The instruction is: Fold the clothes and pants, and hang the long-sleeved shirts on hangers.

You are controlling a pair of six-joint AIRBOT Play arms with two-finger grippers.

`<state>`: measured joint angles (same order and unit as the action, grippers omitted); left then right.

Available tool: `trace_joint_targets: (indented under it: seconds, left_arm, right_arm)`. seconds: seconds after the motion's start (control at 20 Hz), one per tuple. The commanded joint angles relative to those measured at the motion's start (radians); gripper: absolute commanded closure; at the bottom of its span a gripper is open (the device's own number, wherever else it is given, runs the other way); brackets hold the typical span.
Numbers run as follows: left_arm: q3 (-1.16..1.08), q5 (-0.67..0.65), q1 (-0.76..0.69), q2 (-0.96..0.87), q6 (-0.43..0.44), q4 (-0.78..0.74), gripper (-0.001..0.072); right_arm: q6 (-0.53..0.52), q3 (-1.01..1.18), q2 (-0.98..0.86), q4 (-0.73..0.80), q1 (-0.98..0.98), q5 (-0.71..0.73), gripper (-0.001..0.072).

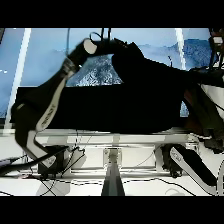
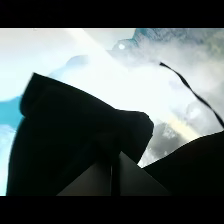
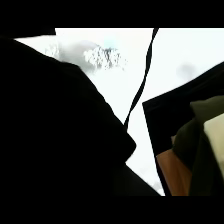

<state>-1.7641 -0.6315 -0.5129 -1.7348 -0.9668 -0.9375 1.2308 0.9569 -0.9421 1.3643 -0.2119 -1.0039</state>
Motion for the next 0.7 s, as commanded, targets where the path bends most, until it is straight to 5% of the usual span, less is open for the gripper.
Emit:
trace_joint_targets:
  seconds: [0.0,0.25,0.45,0.5,0.55,0.65]
  left_arm:
    - [-0.001,-0.179,-0.013,0.182,-0.088,-0.236,0.07]
    - [0.001,-0.234,-0.119,0.153,-0.159,-0.108,0.0699]
    - [0.001,-0.245,-0.253,0.008,-0.238,0.212,0.0687]
    - [0.001,-0.244,-0.278,-0.014,-0.238,0.215,0.0486]
    - [0.001,-0.245,-0.293,-0.028,-0.238,0.202,0.0017]
    - [0.0,-0.244,-0.285,-0.036,-0.238,0.169,-0.0006]
  right_arm:
    - [-0.002,-0.105,0.0,0.001,0.0,0.03,0.0692]
    - [-0.002,-0.18,0.0,-0.007,0.0,0.032,0.0692]
    - [-0.002,-0.181,0.0,0.005,0.0,0.056,0.0692]
    - [-0.002,-0.181,0.0,0.005,0.0,0.059,0.0692]
    - [-0.002,-0.181,0.0,0.005,0.0,0.058,0.0692]
    - [-0.002,-0.181,0.0,0.005,0.0,0.057,0.0692]
